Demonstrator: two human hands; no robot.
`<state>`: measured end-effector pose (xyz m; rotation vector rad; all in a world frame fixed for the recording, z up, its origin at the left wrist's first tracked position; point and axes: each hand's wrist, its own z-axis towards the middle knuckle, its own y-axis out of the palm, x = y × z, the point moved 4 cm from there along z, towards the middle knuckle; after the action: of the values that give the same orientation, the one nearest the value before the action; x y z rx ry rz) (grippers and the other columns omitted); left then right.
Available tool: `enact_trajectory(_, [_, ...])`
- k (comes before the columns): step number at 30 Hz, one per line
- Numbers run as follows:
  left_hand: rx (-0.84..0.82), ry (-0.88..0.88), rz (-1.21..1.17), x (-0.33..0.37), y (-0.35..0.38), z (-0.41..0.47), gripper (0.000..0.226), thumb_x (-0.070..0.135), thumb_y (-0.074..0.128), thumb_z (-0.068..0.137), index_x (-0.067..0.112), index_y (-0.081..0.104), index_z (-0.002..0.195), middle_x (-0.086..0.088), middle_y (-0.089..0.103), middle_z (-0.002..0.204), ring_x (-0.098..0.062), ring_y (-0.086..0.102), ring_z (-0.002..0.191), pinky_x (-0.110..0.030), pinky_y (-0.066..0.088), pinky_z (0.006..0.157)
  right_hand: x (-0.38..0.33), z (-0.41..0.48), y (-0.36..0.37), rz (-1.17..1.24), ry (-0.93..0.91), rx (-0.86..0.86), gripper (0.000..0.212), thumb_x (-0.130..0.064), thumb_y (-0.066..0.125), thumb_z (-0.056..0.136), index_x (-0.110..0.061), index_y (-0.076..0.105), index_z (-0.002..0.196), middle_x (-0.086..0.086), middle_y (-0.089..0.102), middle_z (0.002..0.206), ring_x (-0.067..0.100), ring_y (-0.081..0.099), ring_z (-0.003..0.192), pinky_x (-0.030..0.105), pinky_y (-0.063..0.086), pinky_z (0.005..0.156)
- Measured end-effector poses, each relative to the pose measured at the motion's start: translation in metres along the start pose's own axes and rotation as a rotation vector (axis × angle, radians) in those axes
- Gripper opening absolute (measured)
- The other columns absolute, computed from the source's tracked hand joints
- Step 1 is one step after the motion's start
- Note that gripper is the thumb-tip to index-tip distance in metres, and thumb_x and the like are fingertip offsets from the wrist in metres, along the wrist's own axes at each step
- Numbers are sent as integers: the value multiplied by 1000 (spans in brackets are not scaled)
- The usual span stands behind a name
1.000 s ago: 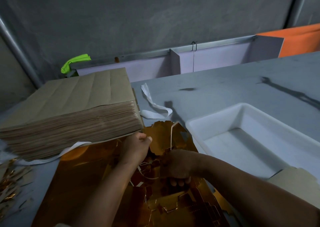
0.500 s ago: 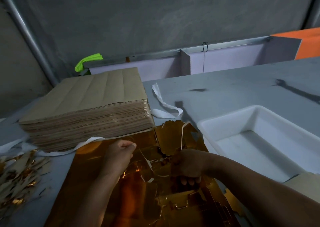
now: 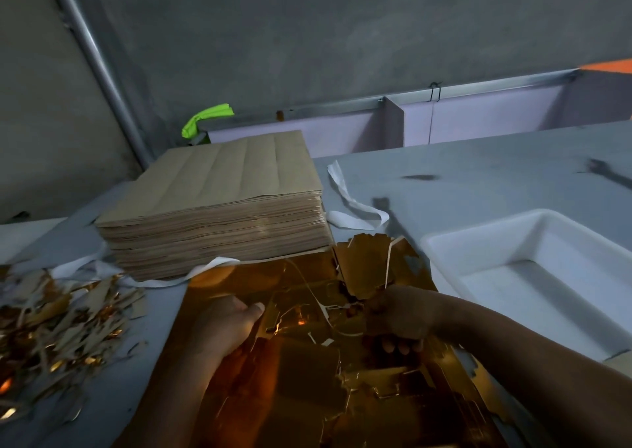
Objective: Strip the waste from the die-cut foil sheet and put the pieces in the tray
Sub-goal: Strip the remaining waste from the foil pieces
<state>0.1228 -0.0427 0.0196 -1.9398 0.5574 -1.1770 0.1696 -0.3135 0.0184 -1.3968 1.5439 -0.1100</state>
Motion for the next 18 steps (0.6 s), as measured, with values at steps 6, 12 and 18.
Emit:
enact_trajectory(6, [2, -3, 8, 1, 2, 3, 39, 47, 51, 97, 17, 61, 75, 0, 53, 67, -17, 53, 65, -30, 44, 65, 1, 0, 1, 44, -29, -5, 25, -32, 50, 101, -13, 65, 100, -4, 63, 68, 5, 55, 49, 15, 42, 45])
enact_trajectory(12, [-55, -16, -18, 3, 10, 0, 27, 44, 56, 95, 19, 64, 89, -2, 64, 89, -15, 58, 80, -29, 44, 66, 3, 3, 1, 56, -33, -12, 24, -33, 50, 101, -18, 66, 89, -6, 64, 64, 3, 56, 45, 14, 42, 42])
enact_trajectory(18, [-61, 12, -96, 8, 9, -4, 16, 34, 55, 98, 19, 60, 99, -2, 61, 97, -16, 57, 87, -29, 42, 67, 0, -1, 1, 75, -33, -8, 23, -32, 50, 101, -16, 66, 100, -7, 63, 62, 2, 55, 44, 13, 41, 42])
